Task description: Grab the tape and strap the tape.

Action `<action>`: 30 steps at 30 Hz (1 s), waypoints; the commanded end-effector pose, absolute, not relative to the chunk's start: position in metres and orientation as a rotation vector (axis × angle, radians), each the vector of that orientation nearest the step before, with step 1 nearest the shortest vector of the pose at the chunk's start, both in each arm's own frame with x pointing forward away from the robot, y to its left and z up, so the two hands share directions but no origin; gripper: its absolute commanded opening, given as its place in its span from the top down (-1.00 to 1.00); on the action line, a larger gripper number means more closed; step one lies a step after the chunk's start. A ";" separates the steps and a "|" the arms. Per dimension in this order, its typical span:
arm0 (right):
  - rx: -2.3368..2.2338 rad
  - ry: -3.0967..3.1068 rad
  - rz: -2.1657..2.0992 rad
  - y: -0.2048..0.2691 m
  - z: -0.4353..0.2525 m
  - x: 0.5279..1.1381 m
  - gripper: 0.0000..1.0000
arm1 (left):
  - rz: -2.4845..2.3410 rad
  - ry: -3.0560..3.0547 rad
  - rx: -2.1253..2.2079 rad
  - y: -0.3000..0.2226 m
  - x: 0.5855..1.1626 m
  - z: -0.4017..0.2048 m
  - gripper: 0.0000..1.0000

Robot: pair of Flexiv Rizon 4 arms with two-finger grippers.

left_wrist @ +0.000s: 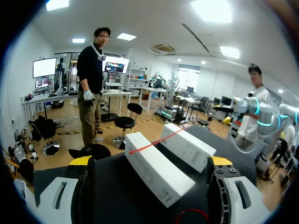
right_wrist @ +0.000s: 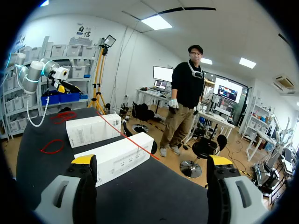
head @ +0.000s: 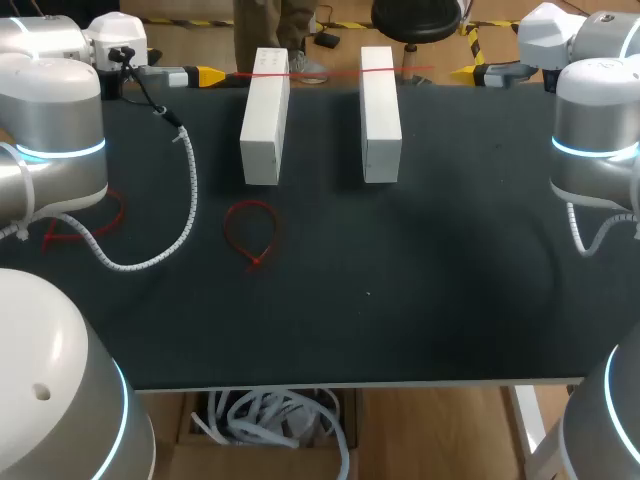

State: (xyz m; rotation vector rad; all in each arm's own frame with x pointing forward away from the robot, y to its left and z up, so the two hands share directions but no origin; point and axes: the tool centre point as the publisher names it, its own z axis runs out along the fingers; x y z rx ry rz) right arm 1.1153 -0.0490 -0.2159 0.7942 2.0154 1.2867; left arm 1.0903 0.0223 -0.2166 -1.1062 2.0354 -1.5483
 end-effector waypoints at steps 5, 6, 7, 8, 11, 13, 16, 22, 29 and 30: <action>0.794 2.015 1.288 -0.049 -0.216 1.115 -1.00 | -1.553 2.029 -1.103 0.022 1.090 -0.218 -1.00; 0.794 2.015 1.288 -0.049 -0.216 1.115 -1.00 | -1.553 2.029 -1.103 0.022 1.090 -0.218 -1.00; 0.794 2.015 1.288 -0.049 -0.216 1.115 -1.00 | -1.553 2.029 -1.103 0.022 1.090 -0.218 -1.00; 0.794 2.015 1.288 -0.049 -0.216 1.115 -1.00 | -1.553 2.029 -1.103 0.022 1.090 -0.218 -1.00; 0.794 2.015 1.288 -0.049 -0.216 1.115 -1.00 | -1.553 2.029 -1.103 0.022 1.090 -0.218 -1.00; 0.794 2.015 1.288 -0.049 -0.216 1.115 -1.00 | -1.553 2.029 -1.103 0.022 1.090 -0.218 -1.00; 0.794 2.015 1.288 -0.049 -0.216 1.115 -1.00 | -1.553 2.029 -1.103 0.022 1.090 -0.218 -1.00; 0.794 2.015 1.288 -0.049 -0.216 1.115 -1.00 | -1.525 2.061 -0.984 0.026 1.094 -0.221 -1.00; 0.794 2.015 1.288 -0.049 -0.216 1.115 -1.00 | -1.643 2.080 -0.691 0.032 1.112 -0.232 -1.00; 0.794 2.015 1.288 -0.049 -0.216 1.115 -1.00 | -1.635 2.090 -0.646 0.033 1.116 -0.234 -1.00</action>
